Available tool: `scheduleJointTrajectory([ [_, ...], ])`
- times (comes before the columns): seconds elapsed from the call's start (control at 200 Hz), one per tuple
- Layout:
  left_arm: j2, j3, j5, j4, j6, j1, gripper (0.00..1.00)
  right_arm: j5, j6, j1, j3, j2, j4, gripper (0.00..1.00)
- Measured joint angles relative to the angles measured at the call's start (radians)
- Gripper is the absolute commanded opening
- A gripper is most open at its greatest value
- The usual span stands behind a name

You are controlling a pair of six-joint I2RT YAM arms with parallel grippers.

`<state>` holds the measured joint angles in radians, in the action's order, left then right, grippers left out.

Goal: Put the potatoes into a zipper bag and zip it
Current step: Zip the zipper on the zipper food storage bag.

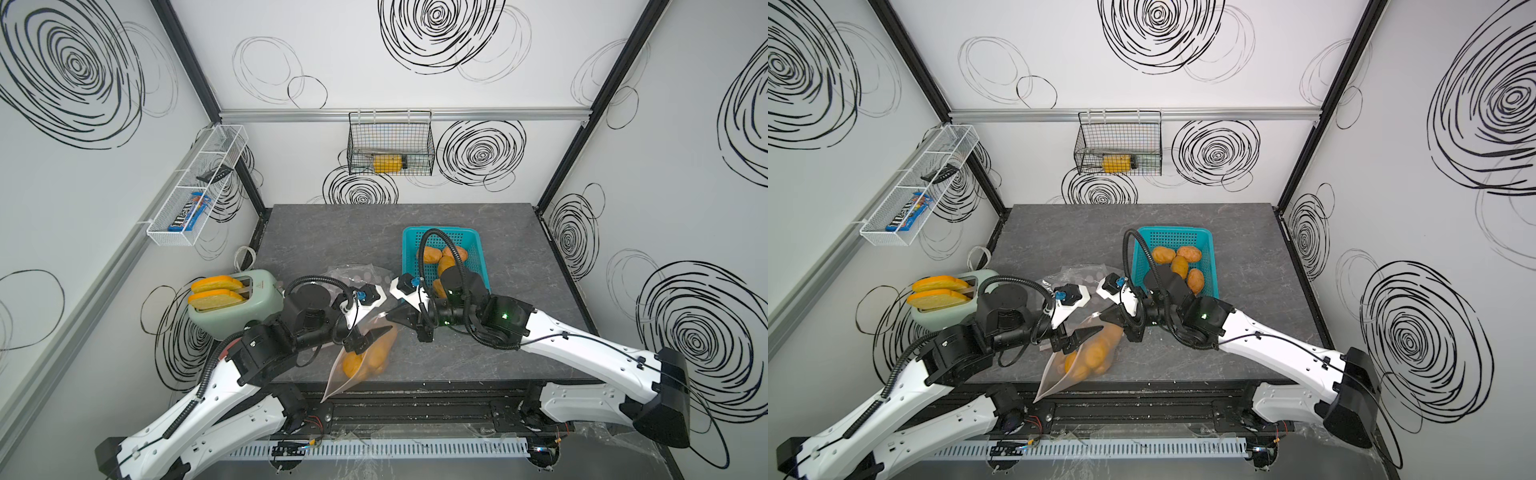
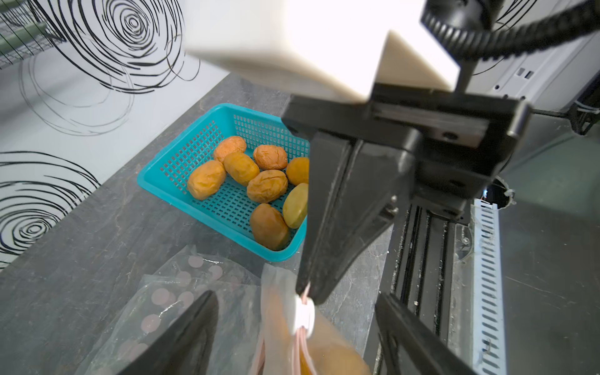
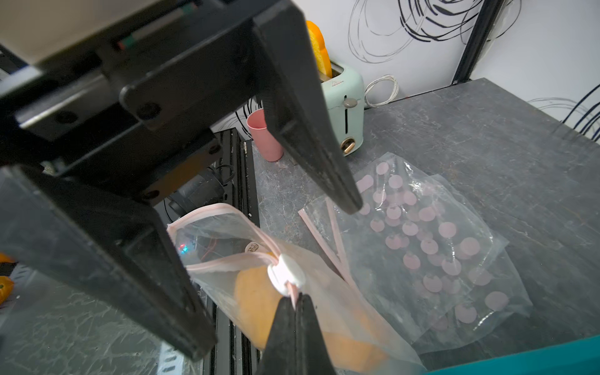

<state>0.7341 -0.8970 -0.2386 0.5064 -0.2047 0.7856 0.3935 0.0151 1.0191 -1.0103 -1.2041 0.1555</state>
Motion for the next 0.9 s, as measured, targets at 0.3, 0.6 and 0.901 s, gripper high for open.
scheduleJointTrajectory([
  [0.3,0.020,0.056,-0.030,-0.010,0.000,0.000,0.48,-0.021,-0.019,0.006,0.003,-0.004,0.001,0.00],
  [0.6,0.010,0.060,-0.046,-0.031,0.007,0.000,0.46,-0.038,-0.015,0.005,0.034,0.004,0.003,0.00],
  [0.901,-0.007,0.074,-0.051,-0.060,0.006,0.000,0.40,-0.039,-0.010,0.004,0.044,0.022,0.005,0.00],
])
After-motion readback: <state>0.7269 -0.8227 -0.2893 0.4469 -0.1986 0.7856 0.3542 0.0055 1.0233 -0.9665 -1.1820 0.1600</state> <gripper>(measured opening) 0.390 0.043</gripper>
